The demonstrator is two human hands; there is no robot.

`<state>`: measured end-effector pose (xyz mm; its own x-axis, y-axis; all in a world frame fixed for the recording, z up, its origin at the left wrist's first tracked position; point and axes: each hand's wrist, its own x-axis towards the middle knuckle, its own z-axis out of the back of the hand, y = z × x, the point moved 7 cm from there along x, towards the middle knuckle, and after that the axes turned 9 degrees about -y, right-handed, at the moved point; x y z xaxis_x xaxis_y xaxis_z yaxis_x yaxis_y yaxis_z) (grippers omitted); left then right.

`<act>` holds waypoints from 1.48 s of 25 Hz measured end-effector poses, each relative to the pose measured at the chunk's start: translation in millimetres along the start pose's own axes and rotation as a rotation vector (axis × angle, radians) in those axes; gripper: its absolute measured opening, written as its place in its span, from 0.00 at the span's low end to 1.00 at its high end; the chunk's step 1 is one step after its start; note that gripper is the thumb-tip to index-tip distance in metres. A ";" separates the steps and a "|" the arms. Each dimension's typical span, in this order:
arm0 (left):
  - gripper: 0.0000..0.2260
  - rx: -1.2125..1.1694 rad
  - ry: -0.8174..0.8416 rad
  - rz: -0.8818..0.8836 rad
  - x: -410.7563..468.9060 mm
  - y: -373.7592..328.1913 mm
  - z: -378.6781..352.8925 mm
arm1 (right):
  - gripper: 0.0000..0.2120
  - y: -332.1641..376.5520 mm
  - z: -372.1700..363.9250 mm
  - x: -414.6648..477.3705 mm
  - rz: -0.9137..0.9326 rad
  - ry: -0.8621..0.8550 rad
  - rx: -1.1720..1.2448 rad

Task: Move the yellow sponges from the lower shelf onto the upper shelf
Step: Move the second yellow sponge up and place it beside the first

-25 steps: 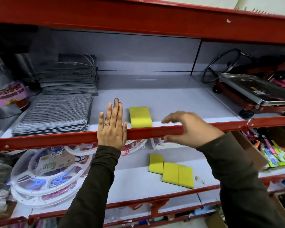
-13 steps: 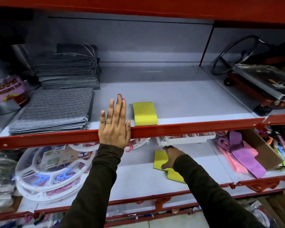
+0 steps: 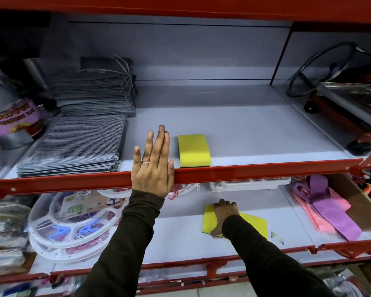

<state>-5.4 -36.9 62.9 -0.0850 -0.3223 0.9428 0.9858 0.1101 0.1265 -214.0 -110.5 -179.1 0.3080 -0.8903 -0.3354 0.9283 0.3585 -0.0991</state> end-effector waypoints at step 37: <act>0.27 -0.056 0.166 0.041 3.5 1.2 1.2 | 0.44 -31.4 299.6 -55.0 0.152 -0.224 0.089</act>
<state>-4.7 -36.8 66.7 -0.0241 -0.4700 0.8823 0.9949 0.0756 0.0674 -197.6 -156.9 123.1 0.4744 -0.8715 -0.1242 0.8794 0.4755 0.0222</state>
